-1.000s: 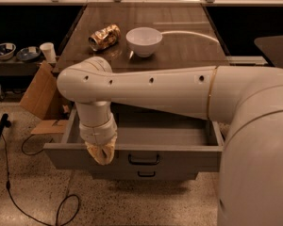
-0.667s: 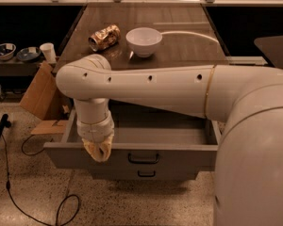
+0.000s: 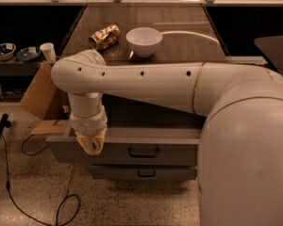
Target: Close top drawer
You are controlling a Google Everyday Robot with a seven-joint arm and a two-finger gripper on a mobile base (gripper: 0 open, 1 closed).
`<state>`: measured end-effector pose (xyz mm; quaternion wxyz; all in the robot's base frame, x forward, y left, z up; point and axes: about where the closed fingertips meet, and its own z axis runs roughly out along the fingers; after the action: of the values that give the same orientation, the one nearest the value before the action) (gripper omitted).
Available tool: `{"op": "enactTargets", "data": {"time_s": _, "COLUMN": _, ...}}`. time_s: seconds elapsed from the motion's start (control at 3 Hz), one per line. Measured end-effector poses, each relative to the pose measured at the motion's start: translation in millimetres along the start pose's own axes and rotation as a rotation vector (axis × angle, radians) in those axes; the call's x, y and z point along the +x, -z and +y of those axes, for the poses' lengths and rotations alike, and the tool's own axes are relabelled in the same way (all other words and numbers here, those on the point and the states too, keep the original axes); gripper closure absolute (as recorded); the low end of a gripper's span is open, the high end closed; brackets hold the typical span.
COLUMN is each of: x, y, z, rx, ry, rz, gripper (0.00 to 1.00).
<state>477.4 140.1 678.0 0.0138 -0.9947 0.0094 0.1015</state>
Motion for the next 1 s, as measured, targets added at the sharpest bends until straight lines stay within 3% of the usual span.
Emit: {"op": "enactTargets", "data": {"time_s": 1.0, "x": 32.9, "y": 12.8, "z": -1.1, "rx": 0.046, "ry": -0.181, "rz": 0.068, "gripper": 1.0}}
